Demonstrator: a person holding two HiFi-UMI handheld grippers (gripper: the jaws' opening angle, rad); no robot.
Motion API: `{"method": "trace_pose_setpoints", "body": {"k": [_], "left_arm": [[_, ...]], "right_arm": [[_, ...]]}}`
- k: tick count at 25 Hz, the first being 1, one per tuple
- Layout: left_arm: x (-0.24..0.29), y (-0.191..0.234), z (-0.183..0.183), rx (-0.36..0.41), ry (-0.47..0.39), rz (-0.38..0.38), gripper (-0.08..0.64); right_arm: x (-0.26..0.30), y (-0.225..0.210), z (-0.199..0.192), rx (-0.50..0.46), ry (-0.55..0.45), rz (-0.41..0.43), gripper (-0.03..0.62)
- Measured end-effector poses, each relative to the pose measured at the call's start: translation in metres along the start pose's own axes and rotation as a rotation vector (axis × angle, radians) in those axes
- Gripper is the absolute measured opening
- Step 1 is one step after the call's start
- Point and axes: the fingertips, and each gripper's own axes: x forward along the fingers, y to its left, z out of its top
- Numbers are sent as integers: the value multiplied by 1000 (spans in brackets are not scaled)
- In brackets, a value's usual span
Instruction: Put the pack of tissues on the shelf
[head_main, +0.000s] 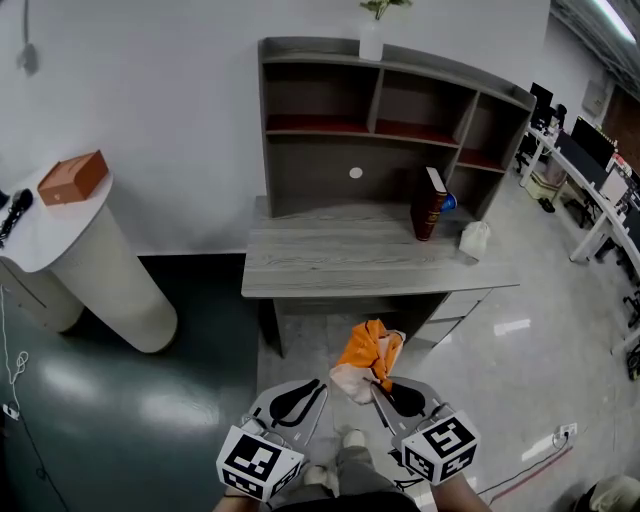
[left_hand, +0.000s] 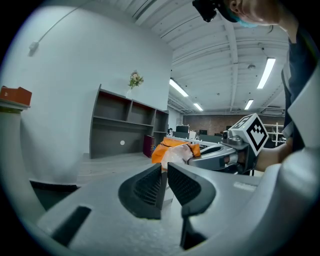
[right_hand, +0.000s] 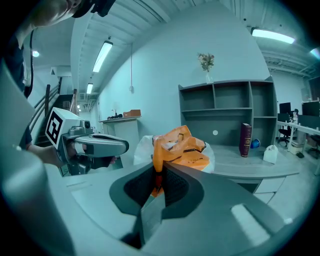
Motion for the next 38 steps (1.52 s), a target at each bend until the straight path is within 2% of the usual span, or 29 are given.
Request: {"method": "trace_pose_setpoints", "body": {"k": [16,24,31,38], "left_arm": [[122,41,45,11,-20,90,40],[168,49,56,21,-30,126,43],[187,58,58,17,-17,128,37],[206,89,76,35,-29,94,20]], "right_arm": [[50,-115,43,-42,-19,103,21],[60,-162,40,-45,-16,122,21],[74,-175,46,-41,-19,136,21],[99,-193,63,-26,-18,99,21]]}}
